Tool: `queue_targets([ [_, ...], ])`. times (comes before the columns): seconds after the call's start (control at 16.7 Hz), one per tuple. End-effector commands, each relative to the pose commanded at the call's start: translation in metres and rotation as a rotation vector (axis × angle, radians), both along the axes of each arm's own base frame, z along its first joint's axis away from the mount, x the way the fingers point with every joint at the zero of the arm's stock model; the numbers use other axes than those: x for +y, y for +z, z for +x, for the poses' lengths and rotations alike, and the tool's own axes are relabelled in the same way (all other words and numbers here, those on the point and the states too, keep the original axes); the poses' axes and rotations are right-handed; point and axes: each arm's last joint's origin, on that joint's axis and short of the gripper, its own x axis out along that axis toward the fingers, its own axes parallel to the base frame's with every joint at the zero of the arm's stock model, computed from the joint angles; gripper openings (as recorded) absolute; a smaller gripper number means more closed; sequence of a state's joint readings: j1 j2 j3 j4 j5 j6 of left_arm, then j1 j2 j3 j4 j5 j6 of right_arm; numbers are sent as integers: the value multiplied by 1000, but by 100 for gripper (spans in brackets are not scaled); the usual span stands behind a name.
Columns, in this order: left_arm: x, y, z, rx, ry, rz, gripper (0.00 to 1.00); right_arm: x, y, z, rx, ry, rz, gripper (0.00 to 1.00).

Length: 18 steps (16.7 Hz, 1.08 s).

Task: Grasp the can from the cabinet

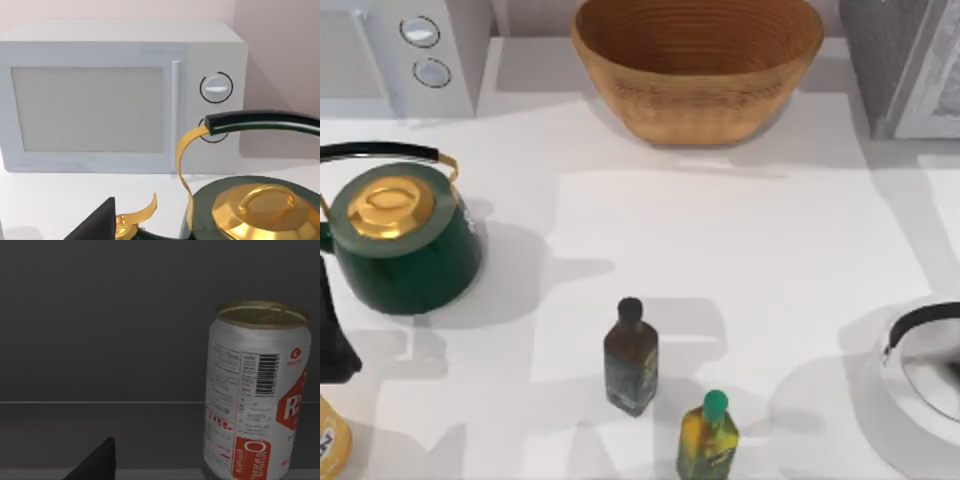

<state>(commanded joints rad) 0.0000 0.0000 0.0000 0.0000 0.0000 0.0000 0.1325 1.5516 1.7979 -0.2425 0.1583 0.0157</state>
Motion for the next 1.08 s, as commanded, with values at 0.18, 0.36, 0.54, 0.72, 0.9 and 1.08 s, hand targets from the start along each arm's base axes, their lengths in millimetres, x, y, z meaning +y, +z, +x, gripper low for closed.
queue_targets([
  [0.18, 0, 0, 0, 0, 0, 0, 100, 0, 2, 17, -4, -2, 0, 100],
  [0.36, 0, 0, 0, 0, 0, 0, 100, -1, 2, 38, -3, -2, 0, 100],
  [0.54, 0, 0, 0, 0, 0, 0, 100, -2, 1, 55, -3, -2, 0, 100],
  [0.72, 0, 0, 0, 0, 0, 0, 100, -2, 1, 58, -3, -2, 0, 100],
  [0.9, 0, 0, 0, 0, 0, 0, 100, -2, 1, 58, -3, -2, 0, 92],
  [1.08, 0, 0, 0, 0, 0, 0, 100, -2, 1, 58, -3, -2, 0, 70],
])
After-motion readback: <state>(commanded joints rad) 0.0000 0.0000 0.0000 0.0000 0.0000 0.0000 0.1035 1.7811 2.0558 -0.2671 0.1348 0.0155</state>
